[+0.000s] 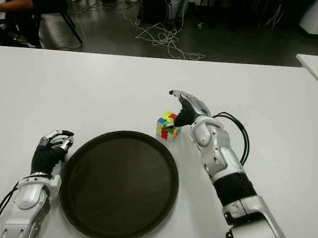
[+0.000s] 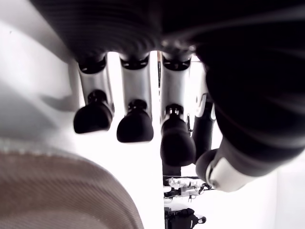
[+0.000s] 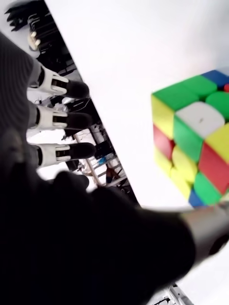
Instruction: Pick up the Rubik's Cube and put it in the plate
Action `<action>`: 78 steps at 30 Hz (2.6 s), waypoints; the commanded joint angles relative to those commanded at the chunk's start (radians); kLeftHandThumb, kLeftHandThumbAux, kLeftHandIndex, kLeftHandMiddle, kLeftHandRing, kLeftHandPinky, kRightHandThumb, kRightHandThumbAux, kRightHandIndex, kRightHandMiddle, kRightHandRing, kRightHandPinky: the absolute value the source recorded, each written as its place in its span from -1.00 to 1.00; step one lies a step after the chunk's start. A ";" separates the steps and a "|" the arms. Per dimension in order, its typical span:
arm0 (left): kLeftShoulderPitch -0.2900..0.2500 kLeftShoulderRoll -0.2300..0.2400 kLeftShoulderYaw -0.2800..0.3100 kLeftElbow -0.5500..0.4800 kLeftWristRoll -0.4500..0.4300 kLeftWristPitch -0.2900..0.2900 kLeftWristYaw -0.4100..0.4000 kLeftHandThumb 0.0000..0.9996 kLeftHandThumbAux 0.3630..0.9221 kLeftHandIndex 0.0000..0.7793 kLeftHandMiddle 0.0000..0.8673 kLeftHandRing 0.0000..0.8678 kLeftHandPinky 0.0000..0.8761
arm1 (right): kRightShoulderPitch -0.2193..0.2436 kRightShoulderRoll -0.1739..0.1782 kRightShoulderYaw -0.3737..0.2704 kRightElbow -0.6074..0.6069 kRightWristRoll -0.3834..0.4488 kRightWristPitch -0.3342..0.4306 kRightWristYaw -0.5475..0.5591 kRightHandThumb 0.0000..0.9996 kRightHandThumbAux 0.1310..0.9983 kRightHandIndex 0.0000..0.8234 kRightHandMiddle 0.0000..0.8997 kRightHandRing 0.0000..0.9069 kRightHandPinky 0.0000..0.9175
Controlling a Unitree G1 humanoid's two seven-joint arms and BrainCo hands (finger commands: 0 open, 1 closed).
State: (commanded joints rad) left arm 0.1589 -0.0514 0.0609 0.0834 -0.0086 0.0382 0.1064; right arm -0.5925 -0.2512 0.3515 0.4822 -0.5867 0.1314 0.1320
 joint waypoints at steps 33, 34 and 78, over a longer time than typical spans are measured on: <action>0.003 -0.009 -0.004 -0.005 0.006 0.006 0.011 0.42 0.22 0.14 0.85 0.87 0.83 | -0.037 0.010 0.040 0.095 -0.008 -0.053 -0.016 -1.00 0.70 -0.88 -0.74 -0.70 -0.61; 0.003 -0.009 -0.005 -0.005 0.006 0.007 0.010 0.42 0.22 0.14 0.85 0.88 0.83 | -0.038 0.011 0.045 0.094 -0.008 -0.052 -0.009 -1.00 0.69 -0.89 -0.75 -0.70 -0.61; 0.001 -0.020 -0.004 0.012 0.021 -0.018 0.018 0.42 0.22 0.14 0.87 0.88 0.84 | -0.093 0.037 0.156 0.214 -0.068 -0.121 0.018 -1.00 0.72 -0.88 -0.78 -0.78 -0.80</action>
State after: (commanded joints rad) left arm 0.1601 -0.0719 0.0564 0.0958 0.0126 0.0199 0.1244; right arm -0.6856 -0.2142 0.5075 0.6963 -0.6544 0.0100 0.1500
